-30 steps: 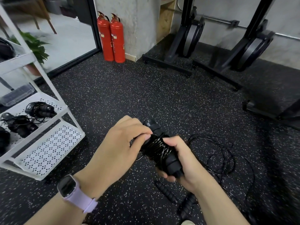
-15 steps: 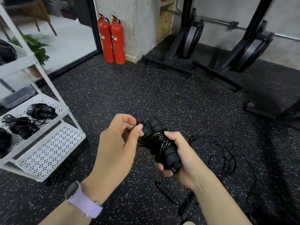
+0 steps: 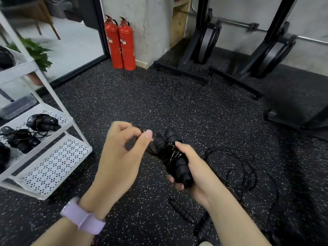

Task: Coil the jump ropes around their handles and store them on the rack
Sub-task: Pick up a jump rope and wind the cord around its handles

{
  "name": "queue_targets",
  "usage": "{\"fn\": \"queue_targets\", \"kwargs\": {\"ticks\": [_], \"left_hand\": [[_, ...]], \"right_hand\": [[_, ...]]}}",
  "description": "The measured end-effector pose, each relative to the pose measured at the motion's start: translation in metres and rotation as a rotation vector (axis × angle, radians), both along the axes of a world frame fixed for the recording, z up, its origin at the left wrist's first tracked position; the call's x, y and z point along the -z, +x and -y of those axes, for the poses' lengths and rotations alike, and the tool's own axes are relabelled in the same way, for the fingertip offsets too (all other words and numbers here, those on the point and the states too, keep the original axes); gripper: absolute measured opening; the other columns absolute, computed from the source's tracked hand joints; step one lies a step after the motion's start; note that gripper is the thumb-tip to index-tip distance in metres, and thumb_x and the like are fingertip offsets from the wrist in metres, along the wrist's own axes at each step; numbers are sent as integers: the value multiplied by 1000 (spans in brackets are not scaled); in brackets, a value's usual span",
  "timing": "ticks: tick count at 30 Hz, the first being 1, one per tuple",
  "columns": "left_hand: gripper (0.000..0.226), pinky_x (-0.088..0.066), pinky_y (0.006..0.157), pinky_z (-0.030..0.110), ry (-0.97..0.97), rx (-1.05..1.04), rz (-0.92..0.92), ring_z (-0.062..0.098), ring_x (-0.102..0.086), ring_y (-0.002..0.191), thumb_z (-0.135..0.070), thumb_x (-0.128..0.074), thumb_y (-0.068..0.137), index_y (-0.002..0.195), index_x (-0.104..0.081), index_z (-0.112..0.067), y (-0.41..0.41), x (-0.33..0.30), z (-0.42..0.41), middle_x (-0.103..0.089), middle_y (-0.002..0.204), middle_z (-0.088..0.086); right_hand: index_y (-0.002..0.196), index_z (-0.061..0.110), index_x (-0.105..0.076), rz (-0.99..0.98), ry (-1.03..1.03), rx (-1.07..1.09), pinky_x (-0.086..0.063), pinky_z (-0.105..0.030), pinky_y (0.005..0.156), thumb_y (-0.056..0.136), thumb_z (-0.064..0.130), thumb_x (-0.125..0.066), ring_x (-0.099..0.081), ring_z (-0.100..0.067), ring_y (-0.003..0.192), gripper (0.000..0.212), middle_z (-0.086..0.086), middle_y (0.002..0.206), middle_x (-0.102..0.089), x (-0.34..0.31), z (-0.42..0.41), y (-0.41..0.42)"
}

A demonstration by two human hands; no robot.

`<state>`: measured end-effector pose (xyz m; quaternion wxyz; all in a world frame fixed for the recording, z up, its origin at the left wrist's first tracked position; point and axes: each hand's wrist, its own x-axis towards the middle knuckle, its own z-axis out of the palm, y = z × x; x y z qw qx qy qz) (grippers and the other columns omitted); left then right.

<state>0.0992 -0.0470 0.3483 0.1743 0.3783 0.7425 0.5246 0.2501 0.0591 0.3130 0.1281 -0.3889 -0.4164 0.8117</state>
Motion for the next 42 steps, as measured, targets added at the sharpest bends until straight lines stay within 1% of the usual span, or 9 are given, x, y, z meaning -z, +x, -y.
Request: {"fn": "queue_targets", "kwargs": {"ticks": [4, 8, 13, 18, 22, 26, 32, 38, 42], "left_hand": [[17, -45, 85, 19, 12, 13, 27, -2, -61, 96, -45, -67, 90, 80, -72, -32, 10, -3, 4, -63, 108, -20], [14, -40, 52, 11, 54, 111, 77, 0, -52, 54, -32, -66, 97, 88, -74, -27, 16, -5, 6, -66, 65, -15], [21, -54, 68, 19, 77, 31, -107, 7, -71, 83, -20, -62, 98, 95, -75, -36, 18, -6, 7, -74, 89, -14], [23, -43, 57, 3, 56, -19, -256, -4, -67, 68, -6, -66, 95, 97, -77, -26, 17, -4, 7, -72, 76, -17], [18, -50, 66, 7, 32, 122, -264, -6, -70, 82, -16, -64, 95, 100, -72, -31, 20, -5, 10, -72, 89, -22], [16, -34, 47, -1, -5, 281, -258, -19, -59, 61, -20, -57, 100, 97, -53, -35, 27, 1, 13, -73, 90, -23], [34, -55, 84, 27, -60, 448, -351, 3, -66, 104, -25, -37, 106, 128, -50, -47, 30, 4, 11, -67, 110, -24], [64, -48, 91, 7, -34, 419, -326, -10, -67, 102, -11, -67, 95, 137, -53, -57, 19, 6, 10, -71, 109, -32], [55, -50, 86, 7, -116, 451, -330, -10, -68, 90, -28, -76, 84, 122, -58, -63, 14, 6, 9, -71, 96, -35]], "right_hand": [[128, 11, -64, -43, -74, 104, -35, -23, 36, 89, 52, -69, -54, -20, 57, 57, -14, 89, -64, 0, -1, -1], [126, 14, -66, -42, -50, 116, -35, -25, 38, 90, 54, -69, -56, -21, 59, 55, -14, 90, -65, 0, -1, -1], [117, 16, -70, 9, 59, 102, -36, -25, 39, 89, 56, -68, -60, -23, 60, 49, -11, 83, -68, -2, 2, -2], [112, 21, -71, 116, 233, 52, -41, -26, 44, 93, 61, -62, -65, -20, 61, 46, -8, 82, -74, -2, 8, -6], [108, 29, -74, 126, 297, 92, -47, -27, 49, 90, 63, -65, -67, -17, 66, 40, -4, 86, -77, -3, 8, -3], [121, 13, -68, 53, 193, 87, -47, -28, 52, 92, 58, -66, -65, -14, 65, 54, -2, 86, -74, -2, 11, -6], [129, 9, -64, -88, 5, 182, -56, -33, 68, 86, 47, -79, -68, -21, 81, 59, -10, 99, -75, 0, 12, -8], [133, 9, -66, -125, -180, 136, -59, -34, 76, 75, 47, -87, -70, -24, 96, 72, -15, 119, -75, 1, 11, -6], [135, 12, -64, -55, -172, 126, -58, -30, 73, 78, 51, -82, -75, -21, 100, 71, -11, 119, -77, 0, 13, -5]]}}
